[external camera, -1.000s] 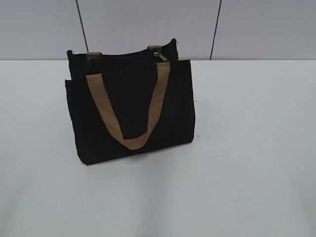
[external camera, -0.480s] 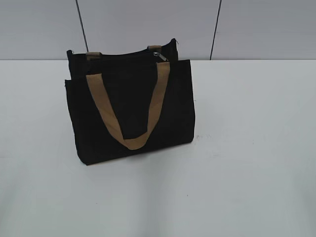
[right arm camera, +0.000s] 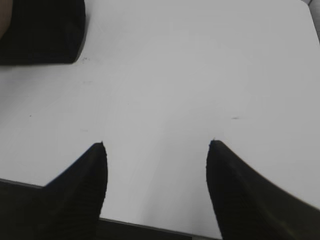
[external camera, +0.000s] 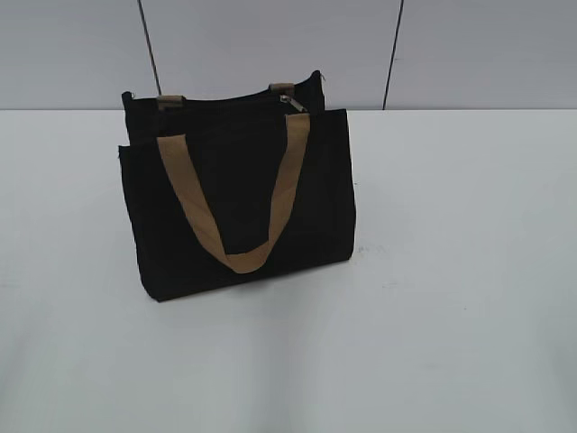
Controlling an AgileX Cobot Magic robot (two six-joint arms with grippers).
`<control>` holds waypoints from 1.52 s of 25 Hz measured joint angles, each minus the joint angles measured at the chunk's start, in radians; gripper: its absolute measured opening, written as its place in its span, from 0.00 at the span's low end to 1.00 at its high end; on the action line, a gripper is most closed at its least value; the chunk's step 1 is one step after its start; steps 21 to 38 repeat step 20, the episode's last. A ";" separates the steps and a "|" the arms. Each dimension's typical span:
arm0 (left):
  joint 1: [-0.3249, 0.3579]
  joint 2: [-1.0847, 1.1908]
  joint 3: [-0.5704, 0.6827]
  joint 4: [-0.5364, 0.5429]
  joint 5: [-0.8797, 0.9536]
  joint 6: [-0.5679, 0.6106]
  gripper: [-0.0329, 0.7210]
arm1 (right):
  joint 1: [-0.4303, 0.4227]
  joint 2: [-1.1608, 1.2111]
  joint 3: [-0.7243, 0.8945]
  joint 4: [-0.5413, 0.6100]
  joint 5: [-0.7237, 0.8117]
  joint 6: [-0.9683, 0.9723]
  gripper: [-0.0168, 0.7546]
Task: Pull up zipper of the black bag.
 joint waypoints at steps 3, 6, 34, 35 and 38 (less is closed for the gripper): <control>0.000 0.000 0.000 0.001 0.000 -0.002 0.65 | -0.063 0.000 0.000 0.003 -0.001 0.000 0.65; 0.000 0.000 0.000 0.001 0.000 -0.002 0.65 | -0.098 0.000 0.000 0.005 -0.001 0.000 0.65; 0.000 0.000 0.000 0.001 0.000 -0.003 0.65 | -0.102 0.000 0.000 0.018 -0.001 0.001 0.65; 0.000 0.000 0.000 0.001 0.000 -0.003 0.65 | -0.102 0.000 0.000 0.018 -0.001 0.001 0.65; 0.000 0.000 0.000 0.001 0.000 -0.003 0.65 | -0.102 0.000 0.000 0.018 -0.001 0.001 0.65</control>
